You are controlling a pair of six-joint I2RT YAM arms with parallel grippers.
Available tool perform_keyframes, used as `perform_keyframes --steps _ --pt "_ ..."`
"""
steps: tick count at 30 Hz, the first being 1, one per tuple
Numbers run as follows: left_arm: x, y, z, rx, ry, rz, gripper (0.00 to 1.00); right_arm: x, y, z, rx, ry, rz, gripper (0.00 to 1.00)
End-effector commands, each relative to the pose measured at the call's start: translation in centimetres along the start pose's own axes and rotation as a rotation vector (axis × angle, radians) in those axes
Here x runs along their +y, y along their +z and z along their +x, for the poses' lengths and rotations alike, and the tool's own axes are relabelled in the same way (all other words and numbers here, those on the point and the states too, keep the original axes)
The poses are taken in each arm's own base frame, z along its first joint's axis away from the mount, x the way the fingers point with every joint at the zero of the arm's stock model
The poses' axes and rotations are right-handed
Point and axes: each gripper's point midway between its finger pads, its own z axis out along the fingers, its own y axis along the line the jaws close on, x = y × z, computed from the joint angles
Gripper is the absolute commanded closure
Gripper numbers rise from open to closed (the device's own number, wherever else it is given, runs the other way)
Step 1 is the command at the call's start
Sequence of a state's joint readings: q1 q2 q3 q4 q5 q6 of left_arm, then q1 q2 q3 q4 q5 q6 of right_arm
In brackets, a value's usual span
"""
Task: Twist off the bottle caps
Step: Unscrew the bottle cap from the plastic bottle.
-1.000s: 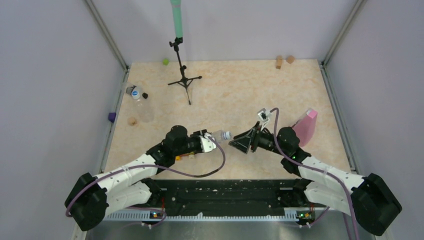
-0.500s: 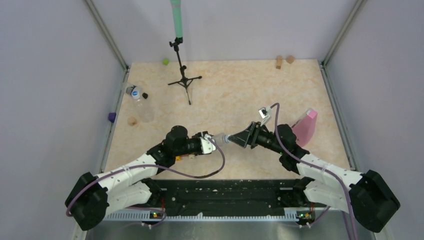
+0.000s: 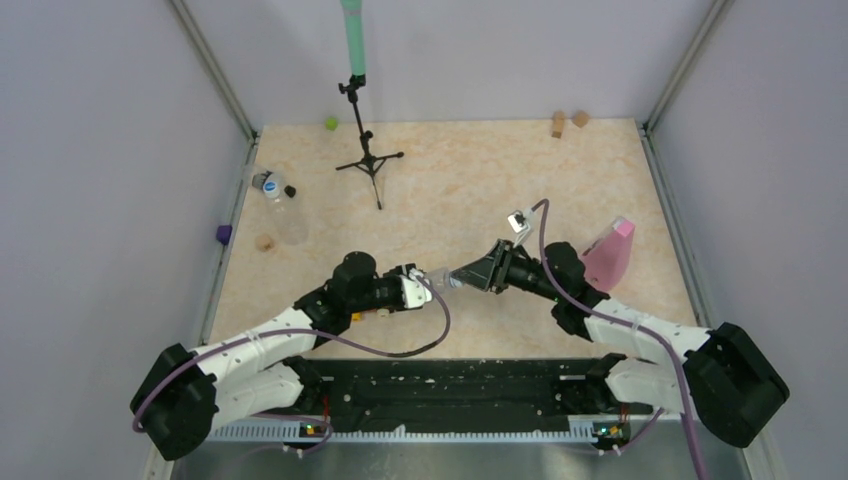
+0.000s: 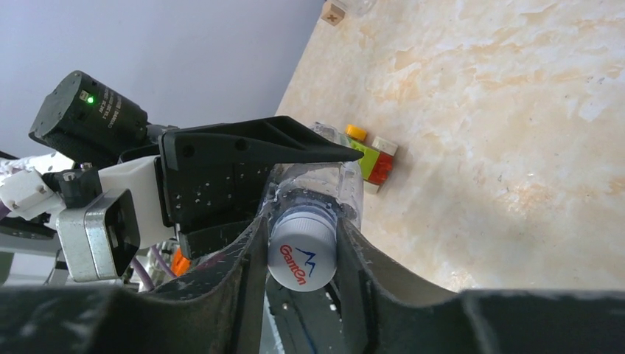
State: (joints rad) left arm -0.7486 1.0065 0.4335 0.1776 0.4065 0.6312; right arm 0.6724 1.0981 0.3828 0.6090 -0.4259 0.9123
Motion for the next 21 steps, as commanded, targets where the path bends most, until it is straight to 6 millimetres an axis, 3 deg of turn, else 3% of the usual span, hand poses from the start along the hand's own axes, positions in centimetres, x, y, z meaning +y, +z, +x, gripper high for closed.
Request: perform_keyframes --steps 1,3,7,12,21 --pt "0.7 0.3 -2.0 -0.074 0.030 -0.012 0.96 1.2 0.6 -0.5 0.009 -0.028 -0.041 0.70" --pt "0.7 0.3 -2.0 -0.072 0.028 -0.013 0.96 1.1 0.5 -0.3 0.016 -0.028 -0.042 0.79" --pt "0.8 0.2 -1.8 -0.066 0.026 -0.021 0.96 1.2 0.4 0.4 0.046 -0.051 -0.063 0.85" --pt "0.7 0.2 -1.9 -0.068 0.026 -0.011 0.96 1.6 -0.1 1.5 0.117 -0.223 -0.127 0.84" --pt "0.6 0.0 -3.2 -0.096 -0.016 0.009 0.98 -1.1 -0.1 2.6 0.296 -0.627 -0.101 0.79"
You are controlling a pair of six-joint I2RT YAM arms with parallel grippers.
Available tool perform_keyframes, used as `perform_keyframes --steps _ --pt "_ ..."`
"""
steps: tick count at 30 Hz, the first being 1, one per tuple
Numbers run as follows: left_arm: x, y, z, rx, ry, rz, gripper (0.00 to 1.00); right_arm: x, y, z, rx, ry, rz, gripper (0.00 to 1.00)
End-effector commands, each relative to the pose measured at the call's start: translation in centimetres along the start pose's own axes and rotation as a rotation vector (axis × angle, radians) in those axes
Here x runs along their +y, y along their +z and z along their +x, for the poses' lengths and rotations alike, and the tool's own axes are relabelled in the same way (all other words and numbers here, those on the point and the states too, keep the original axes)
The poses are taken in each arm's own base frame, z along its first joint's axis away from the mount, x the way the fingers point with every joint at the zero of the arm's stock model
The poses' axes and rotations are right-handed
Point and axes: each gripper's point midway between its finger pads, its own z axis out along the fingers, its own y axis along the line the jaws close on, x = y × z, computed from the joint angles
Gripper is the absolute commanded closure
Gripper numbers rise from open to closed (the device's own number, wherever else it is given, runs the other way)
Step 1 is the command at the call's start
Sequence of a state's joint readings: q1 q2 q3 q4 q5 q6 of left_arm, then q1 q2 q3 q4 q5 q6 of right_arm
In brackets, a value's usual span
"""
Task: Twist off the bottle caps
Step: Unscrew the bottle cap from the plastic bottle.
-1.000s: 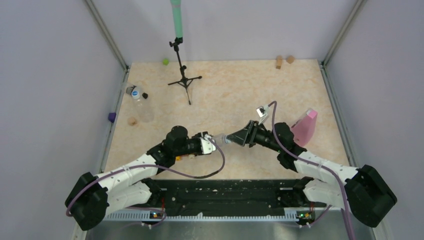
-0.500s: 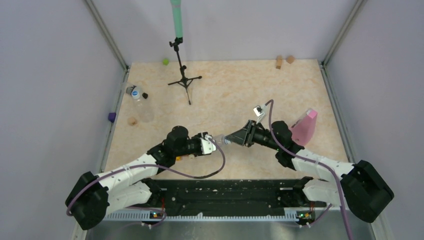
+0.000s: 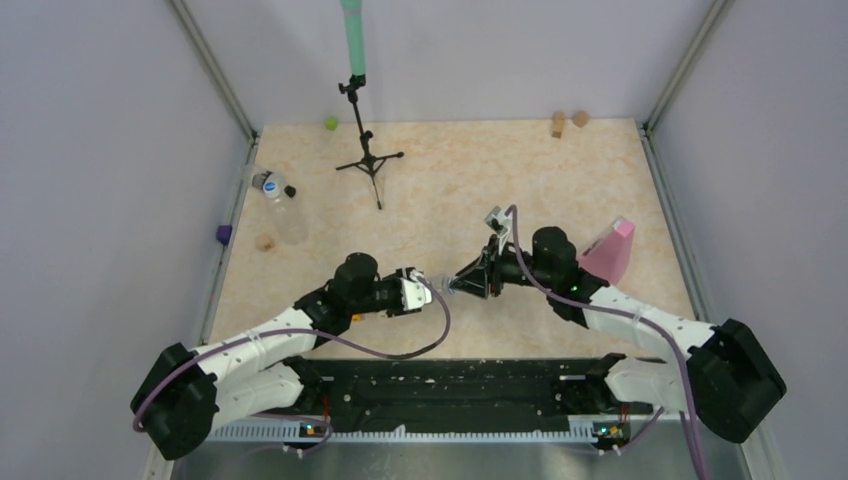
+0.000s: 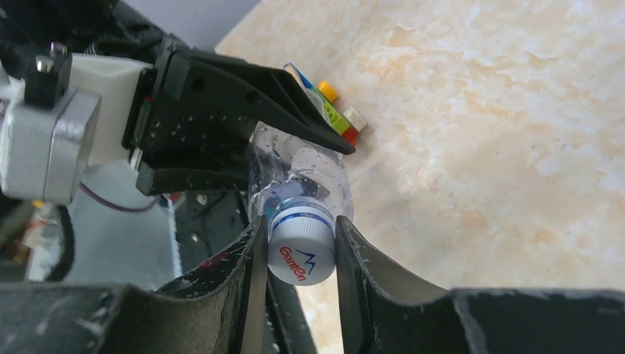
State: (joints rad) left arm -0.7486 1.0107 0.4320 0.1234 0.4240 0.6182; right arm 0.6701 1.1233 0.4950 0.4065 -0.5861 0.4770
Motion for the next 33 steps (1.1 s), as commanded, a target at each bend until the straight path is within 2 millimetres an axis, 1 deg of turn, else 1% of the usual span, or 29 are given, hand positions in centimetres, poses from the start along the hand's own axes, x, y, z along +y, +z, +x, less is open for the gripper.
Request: perform_keyframes --steps 1,3,6,9,11,14,20,22,26,29,33 --pt "1.8 -0.1 -4.4 -0.135 0.025 -0.037 0.98 -0.6 0.0 1.4 0.114 -0.289 -0.047 0.78" --pt "1.7 -0.2 -4.6 -0.140 0.026 -0.033 0.98 -1.1 0.1 1.6 0.105 -0.358 -0.050 0.77" --pt "1.8 -0.3 -4.9 -0.148 0.029 -0.033 0.98 -1.2 0.5 1.4 0.086 -0.382 -0.064 0.75" --pt "2.0 -0.5 -5.0 -0.151 0.032 -0.050 0.98 -0.3 0.8 0.9 0.059 -0.355 -0.108 0.66" --pt "2.1 -0.7 -5.0 -0.149 0.034 -0.061 0.98 -0.3 0.9 0.4 0.034 -0.297 -0.083 0.57" --pt "2.3 -0.9 -4.6 -0.138 0.036 -0.082 0.98 -0.2 0.9 -0.3 -0.009 -0.230 -0.060 0.48" --pt "2.3 -1.0 -4.0 -0.123 0.037 -0.093 0.98 0.6 -0.2 -1.2 -0.110 -0.113 -0.063 0.37" --pt "2.3 -0.9 -3.8 -0.115 0.042 -0.092 0.98 1.2 -0.7 -1.6 -0.144 -0.081 -0.073 0.36" --pt "2.5 -0.7 -3.6 -0.105 0.049 -0.099 0.98 2.3 -1.5 -1.7 -0.166 -0.026 -0.100 0.35" --pt "2.6 -0.6 -3.5 -0.097 0.053 -0.099 0.98 2.5 -2.1 -1.4 -0.153 -0.006 -0.091 0.35" --pt "2.5 -0.5 -3.8 -0.109 0.056 -0.089 0.98 2.9 -3.0 -1.6 -0.197 0.041 -0.080 0.35"
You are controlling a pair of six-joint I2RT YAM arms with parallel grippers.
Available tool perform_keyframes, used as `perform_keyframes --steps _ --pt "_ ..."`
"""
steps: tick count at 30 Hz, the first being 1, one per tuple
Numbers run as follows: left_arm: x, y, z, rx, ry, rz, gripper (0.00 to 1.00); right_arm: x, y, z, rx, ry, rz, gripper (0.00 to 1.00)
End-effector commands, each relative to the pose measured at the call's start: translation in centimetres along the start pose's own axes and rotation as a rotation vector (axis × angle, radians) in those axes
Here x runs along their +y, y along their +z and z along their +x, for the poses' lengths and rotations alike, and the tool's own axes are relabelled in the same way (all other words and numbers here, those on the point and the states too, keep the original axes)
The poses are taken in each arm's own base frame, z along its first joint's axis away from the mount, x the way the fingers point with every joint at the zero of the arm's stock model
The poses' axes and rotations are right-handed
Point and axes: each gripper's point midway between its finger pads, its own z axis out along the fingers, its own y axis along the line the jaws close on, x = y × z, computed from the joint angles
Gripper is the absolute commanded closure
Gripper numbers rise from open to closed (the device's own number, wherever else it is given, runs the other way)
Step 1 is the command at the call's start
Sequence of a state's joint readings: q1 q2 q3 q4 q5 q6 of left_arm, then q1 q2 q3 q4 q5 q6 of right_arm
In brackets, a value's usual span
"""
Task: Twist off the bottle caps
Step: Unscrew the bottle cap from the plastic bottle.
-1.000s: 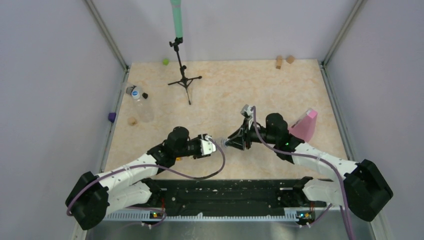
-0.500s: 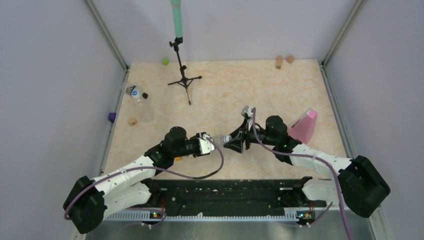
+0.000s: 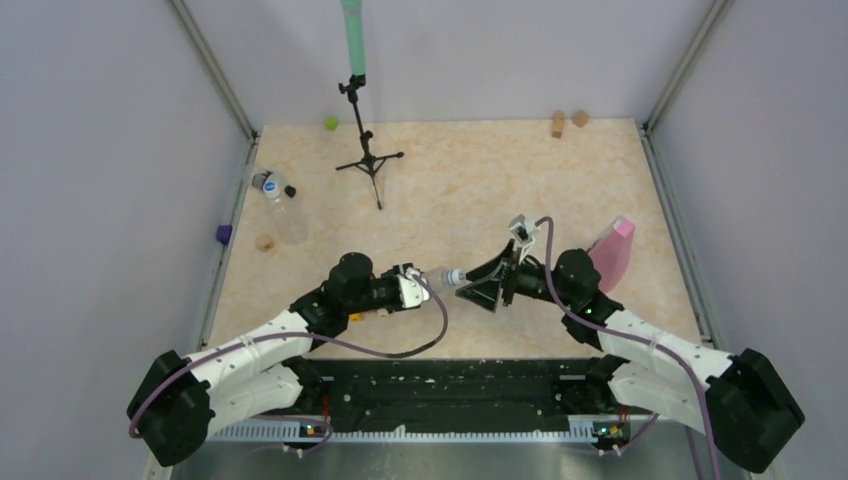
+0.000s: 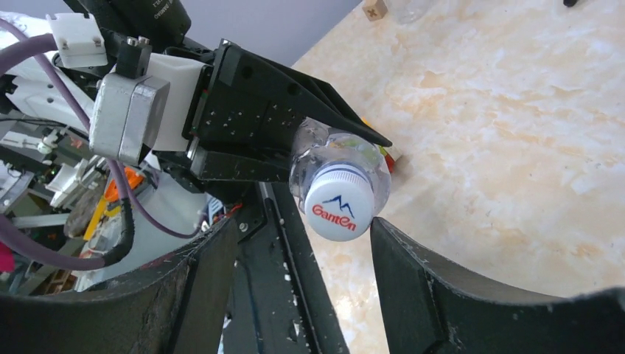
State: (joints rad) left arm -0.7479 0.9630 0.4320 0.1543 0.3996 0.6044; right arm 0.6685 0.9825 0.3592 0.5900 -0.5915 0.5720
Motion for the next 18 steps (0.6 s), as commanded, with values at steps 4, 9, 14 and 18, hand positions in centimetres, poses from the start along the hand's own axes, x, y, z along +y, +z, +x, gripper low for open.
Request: perform_keyframes --steps 4,9,14,18 --pt "1.0 0.3 -2.6 -0.090 0.041 -0.013 0.98 -0.4 -1.2 -1.8 -0.119 0.182 0.106 0.35" --pt "0.9 0.0 -3.1 -0.108 0.053 -0.011 0.98 -1.3 -1.0 -1.9 -0.108 0.308 0.174 0.35" --pt "0.7 0.0 -2.7 -0.096 0.058 -0.006 0.98 -0.8 -0.3 -2.2 -0.112 0.390 0.131 0.35" --pt "0.5 0.0 -2.5 -0.091 0.058 0.001 0.98 -0.3 0.3 -2.5 -0.114 0.421 0.088 0.35"
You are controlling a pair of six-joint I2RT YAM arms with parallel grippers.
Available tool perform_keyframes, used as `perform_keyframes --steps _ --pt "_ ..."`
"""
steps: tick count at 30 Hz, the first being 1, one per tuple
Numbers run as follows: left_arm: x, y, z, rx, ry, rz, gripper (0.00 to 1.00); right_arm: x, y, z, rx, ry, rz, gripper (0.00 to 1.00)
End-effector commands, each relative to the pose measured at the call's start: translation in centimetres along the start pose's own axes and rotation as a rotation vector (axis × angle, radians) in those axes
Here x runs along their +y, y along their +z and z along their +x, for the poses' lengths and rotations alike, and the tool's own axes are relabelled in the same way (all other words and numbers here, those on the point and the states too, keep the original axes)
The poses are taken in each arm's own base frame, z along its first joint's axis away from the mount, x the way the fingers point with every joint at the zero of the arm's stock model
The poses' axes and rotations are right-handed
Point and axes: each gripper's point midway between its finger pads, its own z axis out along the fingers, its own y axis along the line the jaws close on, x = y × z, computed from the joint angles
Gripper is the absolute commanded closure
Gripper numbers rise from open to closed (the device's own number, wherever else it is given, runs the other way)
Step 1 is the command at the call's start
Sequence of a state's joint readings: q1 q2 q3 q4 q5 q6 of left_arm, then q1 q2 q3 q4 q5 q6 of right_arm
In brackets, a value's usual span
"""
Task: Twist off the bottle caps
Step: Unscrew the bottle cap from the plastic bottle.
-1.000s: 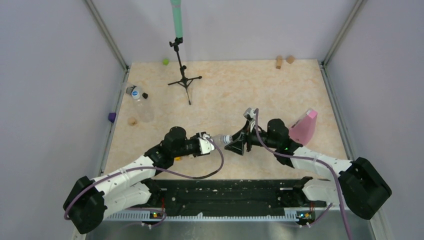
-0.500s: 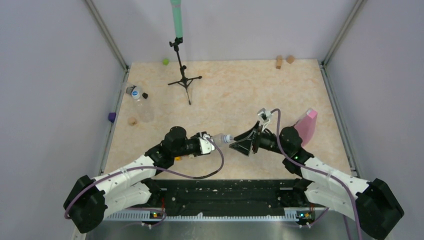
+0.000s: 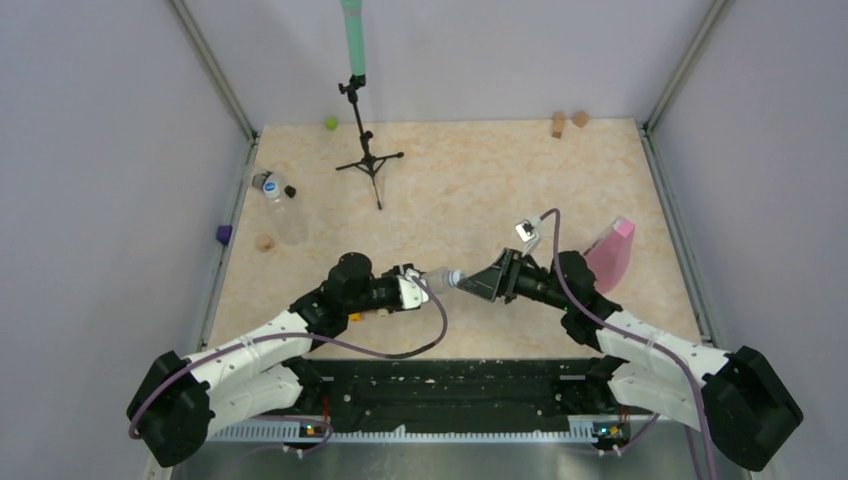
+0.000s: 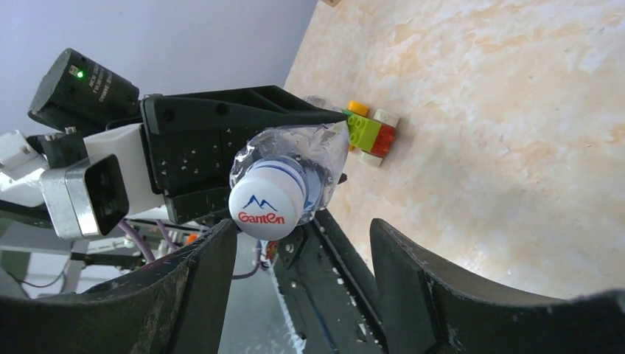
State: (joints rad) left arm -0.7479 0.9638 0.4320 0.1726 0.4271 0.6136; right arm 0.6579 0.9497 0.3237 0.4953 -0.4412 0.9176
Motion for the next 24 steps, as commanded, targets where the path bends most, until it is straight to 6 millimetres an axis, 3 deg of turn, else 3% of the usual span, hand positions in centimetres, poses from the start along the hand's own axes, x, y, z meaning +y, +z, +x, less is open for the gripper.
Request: perform_keyframes --steps 1,7,13,16,24 --pt "0.6 -0.1 -1.8 -0.060 0.043 -0.013 0.98 3.3 0.7 -2.3 -0.044 0.040 -0.111 0.35" --pt "0.4 0.2 -1.4 -0.049 0.041 -0.004 0.98 3.9 0.9 -2.7 -0.058 0.053 -0.138 0.35" --pt "0.1 0.3 -1.1 -0.048 0.032 0.007 0.98 3.1 1.5 -2.8 -0.055 0.055 -0.106 0.37" --pt "0.0 0.3 -1.0 -0.052 0.030 0.005 0.98 2.9 1.9 -2.6 -0.039 0.048 -0.106 0.43" --pt "-0.1 0.2 -0.5 -0.038 0.025 -0.002 0.98 1.7 1.9 -1.7 0.004 -0.018 -0.065 0.70"
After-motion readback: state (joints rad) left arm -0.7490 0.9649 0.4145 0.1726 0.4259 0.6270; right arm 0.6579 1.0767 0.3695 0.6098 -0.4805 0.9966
